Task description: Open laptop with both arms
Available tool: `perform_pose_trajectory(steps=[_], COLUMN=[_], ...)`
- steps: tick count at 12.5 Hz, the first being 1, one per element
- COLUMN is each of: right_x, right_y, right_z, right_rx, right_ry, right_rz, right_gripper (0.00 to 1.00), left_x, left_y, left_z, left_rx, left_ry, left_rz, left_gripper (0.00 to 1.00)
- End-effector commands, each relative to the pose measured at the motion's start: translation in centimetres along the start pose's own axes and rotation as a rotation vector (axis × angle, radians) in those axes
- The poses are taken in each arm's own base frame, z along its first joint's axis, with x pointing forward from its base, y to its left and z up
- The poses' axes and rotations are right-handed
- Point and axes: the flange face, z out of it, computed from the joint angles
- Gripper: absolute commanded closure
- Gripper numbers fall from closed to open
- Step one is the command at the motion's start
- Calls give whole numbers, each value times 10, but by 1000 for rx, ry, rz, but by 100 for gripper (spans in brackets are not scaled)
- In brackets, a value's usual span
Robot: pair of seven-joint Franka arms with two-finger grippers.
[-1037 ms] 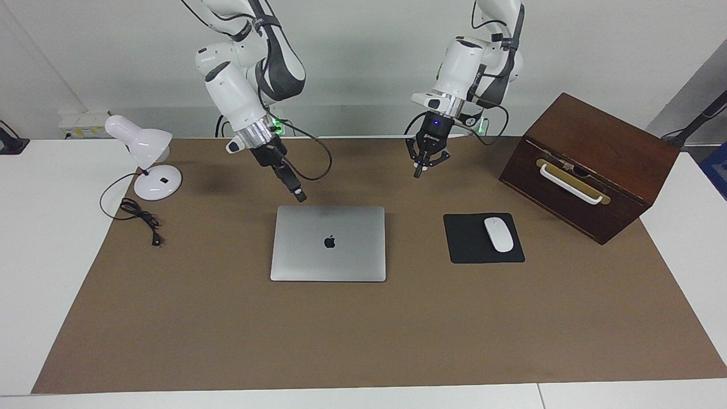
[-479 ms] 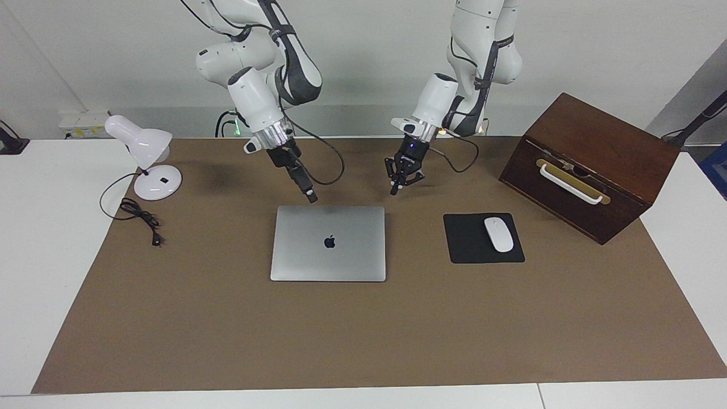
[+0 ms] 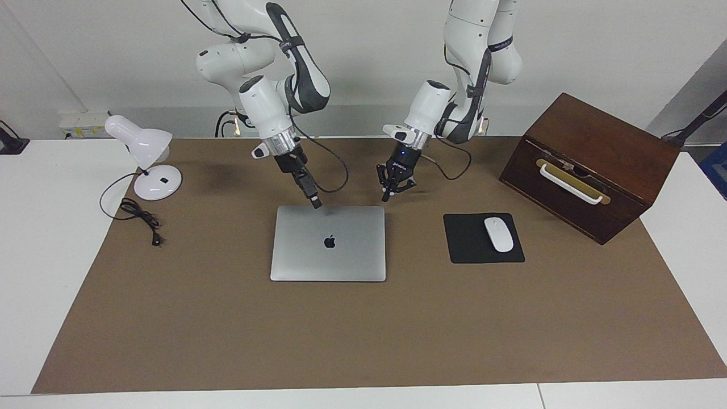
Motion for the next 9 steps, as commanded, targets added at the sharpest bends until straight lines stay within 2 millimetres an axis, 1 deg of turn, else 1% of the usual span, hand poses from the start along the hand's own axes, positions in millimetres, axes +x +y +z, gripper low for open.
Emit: perform_pose_trajectory(steps=[1, 4, 5, 7, 9], right_x=[1, 3, 3, 3, 4], right_y=[2, 3, 1, -3, -4], right_z=[5, 12, 13, 17, 20], right_rx=[2, -11, -9, -8, -12], right_ry=[10, 13, 13, 13, 14], right_rz=[-7, -19, -23, -21, -21], right_gripper=[0, 0, 0, 0, 0], left_x=[6, 10, 9, 12, 14], left_y=[4, 3, 2, -2, -1], left_z=[17, 29, 33, 41, 51], left_rx=[-2, 0, 1, 7, 6], left_ry=[13, 10, 4, 4, 0], left_rz=[8, 7, 6, 4, 7], left_gripper=[100, 100, 100, 100, 100])
